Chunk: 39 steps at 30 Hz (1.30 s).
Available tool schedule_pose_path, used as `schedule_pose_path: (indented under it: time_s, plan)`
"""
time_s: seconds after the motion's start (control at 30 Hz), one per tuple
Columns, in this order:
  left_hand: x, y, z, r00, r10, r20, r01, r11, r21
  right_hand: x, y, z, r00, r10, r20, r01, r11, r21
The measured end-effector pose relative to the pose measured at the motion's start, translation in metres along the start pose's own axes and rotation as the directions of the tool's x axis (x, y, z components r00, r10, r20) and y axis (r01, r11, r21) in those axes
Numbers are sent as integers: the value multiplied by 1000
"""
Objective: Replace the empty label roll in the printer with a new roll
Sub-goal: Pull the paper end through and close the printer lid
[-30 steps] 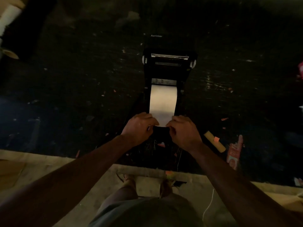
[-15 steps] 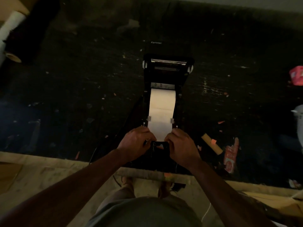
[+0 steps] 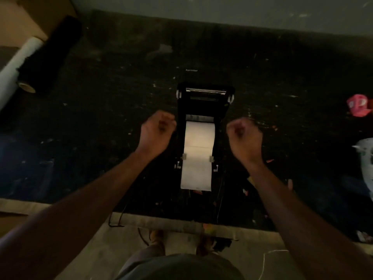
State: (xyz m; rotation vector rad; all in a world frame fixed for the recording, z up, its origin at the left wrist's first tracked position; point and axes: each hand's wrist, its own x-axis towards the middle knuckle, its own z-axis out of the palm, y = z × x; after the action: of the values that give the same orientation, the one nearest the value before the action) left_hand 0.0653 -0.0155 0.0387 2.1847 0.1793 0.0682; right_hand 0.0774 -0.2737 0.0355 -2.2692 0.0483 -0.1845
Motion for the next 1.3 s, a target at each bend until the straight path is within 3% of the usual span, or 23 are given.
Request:
schedule_pose_path:
  time_s: [0.07, 0.13, 0.2, 0.3, 0.53, 0.67, 0.87, 1.3]
  plan:
    - [34, 23, -10, 997, -12, -70, 10, 999, -32, 43, -18, -3, 991, 92, -92, -84, 992, 93]
    - [62, 46, -15, 995, -39, -88, 35, 999, -40, 86, -30, -1, 979, 205, -13, -203, 973, 108]
    - [79, 63, -16, 997, -81, -21, 81, 997, 7, 116, -36, 2, 960, 259, 108, -266, 962, 60]
    - [86, 71, -14, 989, -105, 103, 105, 994, 0, 125, -46, 2, 956, 230, 181, -232, 973, -12]
    - [41, 62, -20, 993, -87, 77, 85, 996, 21, 65, -46, -18, 982, 184, 48, -188, 978, 96]
    - [-2, 44, -20, 983, -143, 112, 137, 989, 52, 4, -31, -15, 971, 240, -1, -239, 965, 109]
    - [-58, -3, 2, 966, -233, 108, 243, 965, -94, -68, -1, 1, 955, 297, 21, -296, 942, 157]
    - [-87, -48, 31, 969, -222, 108, 233, 968, -96, -102, 38, 25, 946, 312, 89, -323, 930, 177]
